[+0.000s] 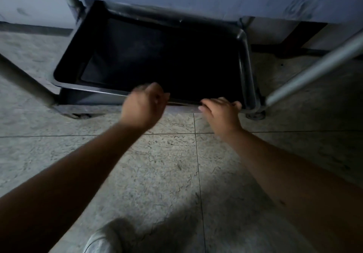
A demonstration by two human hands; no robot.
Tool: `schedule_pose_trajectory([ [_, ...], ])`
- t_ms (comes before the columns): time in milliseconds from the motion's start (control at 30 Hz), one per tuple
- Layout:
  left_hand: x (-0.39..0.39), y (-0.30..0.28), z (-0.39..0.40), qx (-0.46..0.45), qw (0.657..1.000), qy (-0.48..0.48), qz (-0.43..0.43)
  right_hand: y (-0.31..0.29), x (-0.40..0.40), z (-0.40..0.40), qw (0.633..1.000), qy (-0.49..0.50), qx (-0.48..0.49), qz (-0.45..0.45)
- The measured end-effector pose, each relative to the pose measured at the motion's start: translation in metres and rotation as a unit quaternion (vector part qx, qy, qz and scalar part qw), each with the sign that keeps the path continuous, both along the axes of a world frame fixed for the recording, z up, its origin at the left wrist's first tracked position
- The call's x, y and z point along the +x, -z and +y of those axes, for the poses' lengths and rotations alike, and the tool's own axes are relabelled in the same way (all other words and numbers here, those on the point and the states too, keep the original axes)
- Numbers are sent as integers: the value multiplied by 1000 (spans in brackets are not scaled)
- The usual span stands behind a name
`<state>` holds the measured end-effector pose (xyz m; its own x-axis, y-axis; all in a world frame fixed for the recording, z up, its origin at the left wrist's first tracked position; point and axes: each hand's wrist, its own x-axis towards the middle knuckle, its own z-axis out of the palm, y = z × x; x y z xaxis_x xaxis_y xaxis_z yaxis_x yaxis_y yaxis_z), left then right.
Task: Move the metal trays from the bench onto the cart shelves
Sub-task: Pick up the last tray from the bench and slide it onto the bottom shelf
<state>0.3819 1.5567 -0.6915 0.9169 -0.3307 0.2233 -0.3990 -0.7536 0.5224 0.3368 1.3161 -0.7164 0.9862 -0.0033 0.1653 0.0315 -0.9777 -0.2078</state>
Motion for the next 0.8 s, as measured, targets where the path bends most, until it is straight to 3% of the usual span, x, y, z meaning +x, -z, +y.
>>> schedule_pose_trajectory([
  [33, 12, 2, 12, 57, 998, 15, -26, 0, 4, -7, 1000, -3, -6, 2],
  [100, 30, 10, 31, 144, 987, 64, 18, 1, 14, -20, 1000, -4, -13, 27],
  [200, 41, 25, 39, 123, 983, 130, 29, 6, 27, -32, 996, -35, -19, 78],
  [400, 57, 31, 31, 91, 988, 124, -8, 5, 43, -37, 991, -29, 99, 83],
  [700, 63, 36, 26, 73, 994, 80, 20, 17, 56, -48, 994, -41, 49, 93],
  [800, 59, 34, 22, 116, 990, 46, 68, 16, 57, -48, 992, -21, 18, 124],
])
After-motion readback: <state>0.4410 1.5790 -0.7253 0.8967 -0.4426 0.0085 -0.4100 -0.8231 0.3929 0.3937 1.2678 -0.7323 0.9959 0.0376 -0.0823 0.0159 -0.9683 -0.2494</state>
